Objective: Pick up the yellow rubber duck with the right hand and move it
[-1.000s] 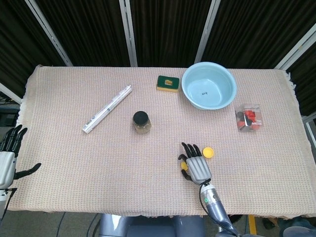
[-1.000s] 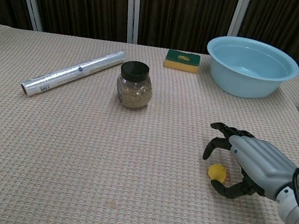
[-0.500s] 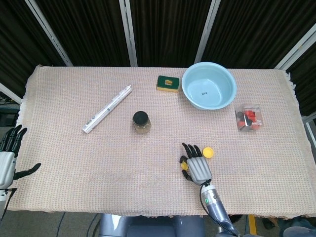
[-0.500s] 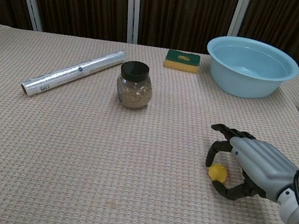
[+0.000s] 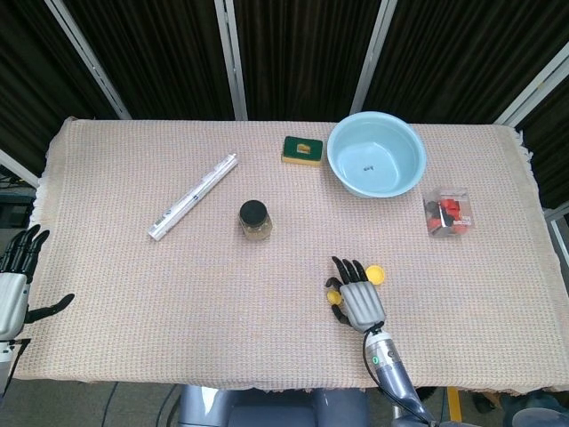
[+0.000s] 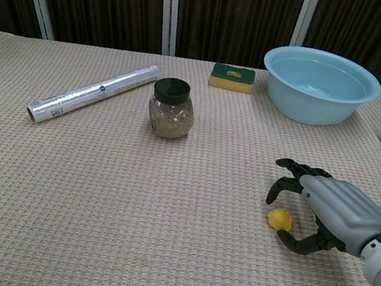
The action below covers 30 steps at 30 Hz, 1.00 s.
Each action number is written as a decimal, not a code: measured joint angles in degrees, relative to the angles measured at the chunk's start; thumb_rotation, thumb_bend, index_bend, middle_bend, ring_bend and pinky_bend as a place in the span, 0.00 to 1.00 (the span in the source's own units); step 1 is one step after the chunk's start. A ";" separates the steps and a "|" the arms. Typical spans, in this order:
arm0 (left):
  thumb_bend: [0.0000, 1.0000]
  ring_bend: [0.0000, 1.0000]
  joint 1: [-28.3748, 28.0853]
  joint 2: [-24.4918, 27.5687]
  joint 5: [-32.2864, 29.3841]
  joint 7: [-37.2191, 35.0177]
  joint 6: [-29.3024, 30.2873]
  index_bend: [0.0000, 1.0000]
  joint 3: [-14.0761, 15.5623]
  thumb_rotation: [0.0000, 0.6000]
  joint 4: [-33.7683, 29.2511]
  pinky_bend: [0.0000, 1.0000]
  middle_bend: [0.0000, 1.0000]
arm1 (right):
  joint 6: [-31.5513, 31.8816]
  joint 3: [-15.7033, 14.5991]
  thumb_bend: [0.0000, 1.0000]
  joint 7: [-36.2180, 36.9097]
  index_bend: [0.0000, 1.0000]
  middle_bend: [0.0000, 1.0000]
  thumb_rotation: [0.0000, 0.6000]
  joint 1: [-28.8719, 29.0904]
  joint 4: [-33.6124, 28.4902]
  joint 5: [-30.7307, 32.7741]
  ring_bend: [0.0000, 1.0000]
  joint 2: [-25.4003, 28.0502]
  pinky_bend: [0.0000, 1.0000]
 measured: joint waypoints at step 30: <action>0.00 0.00 0.03 0.13 0.09 -0.02 0.07 0.00 0.07 1.00 -0.08 0.23 0.00 | 1.85 -0.31 0.34 0.60 0.42 0.00 1.00 -0.35 1.64 -1.31 0.00 -0.09 0.00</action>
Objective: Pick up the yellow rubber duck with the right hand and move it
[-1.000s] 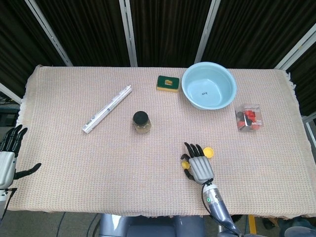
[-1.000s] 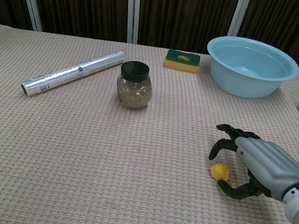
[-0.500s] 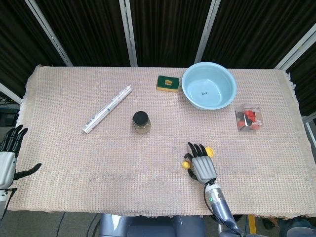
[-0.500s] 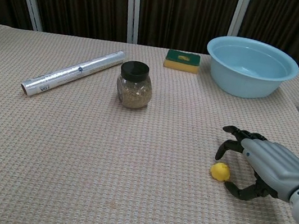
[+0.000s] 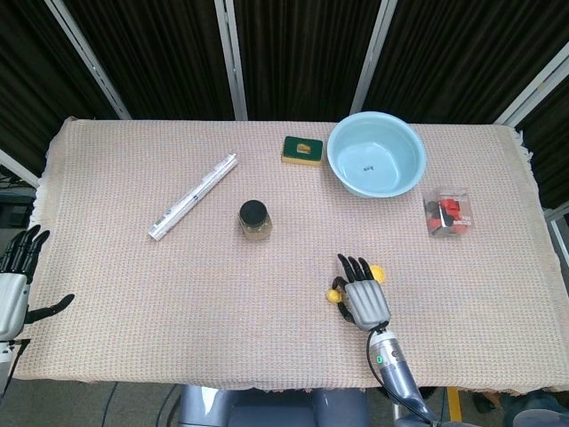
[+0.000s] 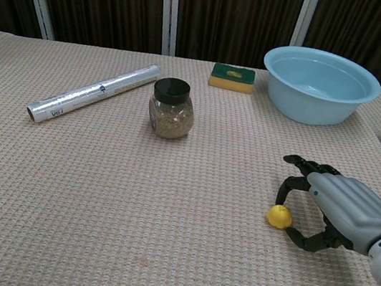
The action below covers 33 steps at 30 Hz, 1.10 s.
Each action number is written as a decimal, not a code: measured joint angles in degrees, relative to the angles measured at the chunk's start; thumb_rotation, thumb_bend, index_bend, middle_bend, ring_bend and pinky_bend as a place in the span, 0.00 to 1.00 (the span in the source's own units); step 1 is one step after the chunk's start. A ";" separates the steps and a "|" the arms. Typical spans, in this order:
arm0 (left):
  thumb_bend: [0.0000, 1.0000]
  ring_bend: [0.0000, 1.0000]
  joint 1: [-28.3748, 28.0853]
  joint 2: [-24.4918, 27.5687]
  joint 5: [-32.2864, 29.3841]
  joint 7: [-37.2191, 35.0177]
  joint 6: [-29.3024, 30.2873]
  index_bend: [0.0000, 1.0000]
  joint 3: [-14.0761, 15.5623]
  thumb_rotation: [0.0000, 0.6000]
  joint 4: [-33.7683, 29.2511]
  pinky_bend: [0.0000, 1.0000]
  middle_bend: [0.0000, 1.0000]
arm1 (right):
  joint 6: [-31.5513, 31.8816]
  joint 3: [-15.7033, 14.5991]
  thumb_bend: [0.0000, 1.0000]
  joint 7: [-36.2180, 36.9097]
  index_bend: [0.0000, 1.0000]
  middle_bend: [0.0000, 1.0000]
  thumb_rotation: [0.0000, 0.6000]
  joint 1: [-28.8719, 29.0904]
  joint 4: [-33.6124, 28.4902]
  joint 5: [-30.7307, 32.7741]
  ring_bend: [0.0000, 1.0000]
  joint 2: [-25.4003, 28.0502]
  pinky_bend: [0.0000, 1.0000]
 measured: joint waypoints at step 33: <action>0.00 0.00 0.01 -0.01 0.29 0.34 -0.03 0.00 0.22 1.00 -0.20 0.23 0.00 | 1.56 3.84 0.34 1.05 0.42 0.00 1.00 0.67 -3.37 0.83 0.00 8.77 0.00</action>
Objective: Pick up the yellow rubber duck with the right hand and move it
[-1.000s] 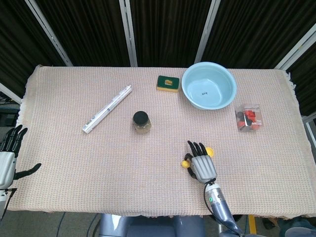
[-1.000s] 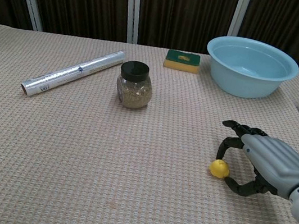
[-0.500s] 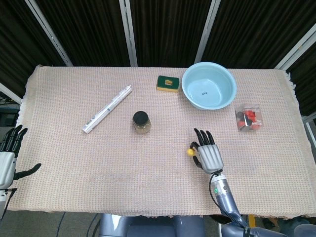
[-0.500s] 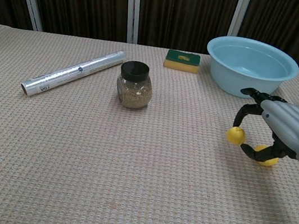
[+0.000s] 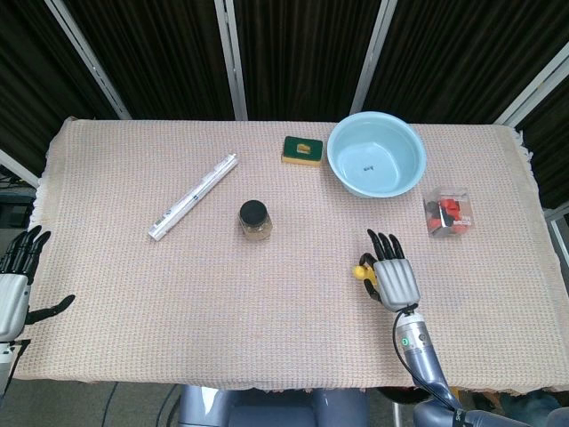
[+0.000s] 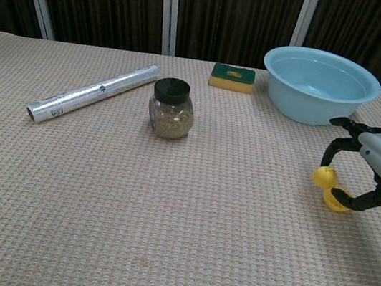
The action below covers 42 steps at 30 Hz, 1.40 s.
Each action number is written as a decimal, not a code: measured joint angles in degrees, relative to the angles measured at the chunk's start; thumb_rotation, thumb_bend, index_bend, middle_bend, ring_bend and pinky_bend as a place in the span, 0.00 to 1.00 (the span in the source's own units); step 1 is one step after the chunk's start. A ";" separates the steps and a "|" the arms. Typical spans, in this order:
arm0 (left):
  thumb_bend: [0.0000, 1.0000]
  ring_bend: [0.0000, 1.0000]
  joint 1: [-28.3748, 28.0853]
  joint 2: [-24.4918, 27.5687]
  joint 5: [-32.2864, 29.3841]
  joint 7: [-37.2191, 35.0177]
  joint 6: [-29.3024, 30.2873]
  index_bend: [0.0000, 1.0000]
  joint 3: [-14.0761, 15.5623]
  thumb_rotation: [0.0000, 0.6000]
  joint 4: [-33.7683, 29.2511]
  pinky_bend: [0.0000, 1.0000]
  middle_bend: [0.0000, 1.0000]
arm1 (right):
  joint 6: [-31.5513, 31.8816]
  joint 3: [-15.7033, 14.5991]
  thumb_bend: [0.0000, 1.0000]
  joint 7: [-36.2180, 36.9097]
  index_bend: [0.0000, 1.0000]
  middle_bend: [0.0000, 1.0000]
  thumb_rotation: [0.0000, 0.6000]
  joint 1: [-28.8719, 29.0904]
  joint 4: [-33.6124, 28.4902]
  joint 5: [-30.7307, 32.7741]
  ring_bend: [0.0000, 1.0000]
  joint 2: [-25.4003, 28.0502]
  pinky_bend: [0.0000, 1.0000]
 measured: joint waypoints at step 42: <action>0.00 0.00 0.05 0.23 0.04 0.42 -0.17 0.00 0.23 1.00 -0.48 0.23 0.00 | -0.72 -1.51 0.34 4.57 0.42 0.00 1.00 -0.28 6.43 -0.61 0.00 -1.99 0.00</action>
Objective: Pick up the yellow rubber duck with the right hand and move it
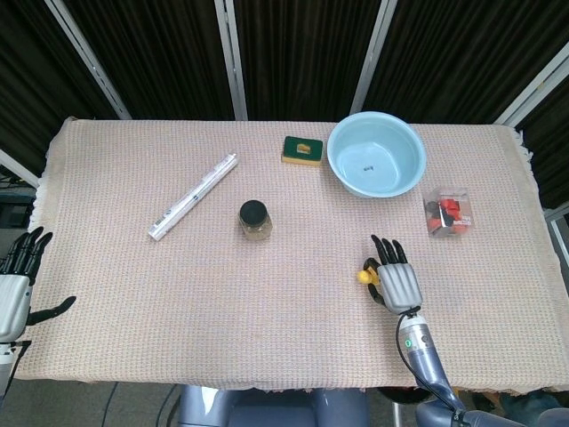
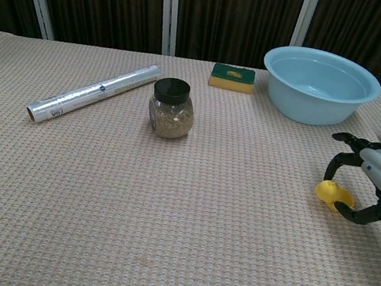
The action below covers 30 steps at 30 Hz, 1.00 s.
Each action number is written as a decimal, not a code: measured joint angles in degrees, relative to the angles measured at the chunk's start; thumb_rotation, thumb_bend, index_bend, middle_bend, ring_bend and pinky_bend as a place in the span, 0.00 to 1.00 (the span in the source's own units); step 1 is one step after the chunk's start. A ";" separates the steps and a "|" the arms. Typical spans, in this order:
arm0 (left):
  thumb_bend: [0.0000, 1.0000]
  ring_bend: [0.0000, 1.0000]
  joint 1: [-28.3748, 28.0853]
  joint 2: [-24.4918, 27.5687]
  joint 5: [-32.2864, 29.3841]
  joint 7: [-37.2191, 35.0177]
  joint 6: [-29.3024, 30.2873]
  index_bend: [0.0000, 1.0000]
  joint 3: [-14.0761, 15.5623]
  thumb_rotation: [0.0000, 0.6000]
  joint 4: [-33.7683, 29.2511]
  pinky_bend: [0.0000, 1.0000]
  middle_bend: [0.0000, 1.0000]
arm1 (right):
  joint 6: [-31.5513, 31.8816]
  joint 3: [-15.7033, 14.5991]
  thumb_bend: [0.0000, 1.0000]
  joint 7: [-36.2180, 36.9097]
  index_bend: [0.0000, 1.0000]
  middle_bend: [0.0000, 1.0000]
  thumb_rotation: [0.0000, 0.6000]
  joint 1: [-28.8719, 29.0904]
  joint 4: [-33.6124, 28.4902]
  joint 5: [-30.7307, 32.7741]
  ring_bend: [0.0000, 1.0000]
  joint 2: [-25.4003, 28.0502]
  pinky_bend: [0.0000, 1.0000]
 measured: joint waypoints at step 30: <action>0.00 0.00 -0.05 0.10 0.13 0.48 -0.12 0.00 0.09 1.00 -0.39 0.24 0.00 | -1.28 -0.03 0.34 3.52 0.42 0.00 1.00 -0.37 4.54 0.68 0.00 0.21 0.00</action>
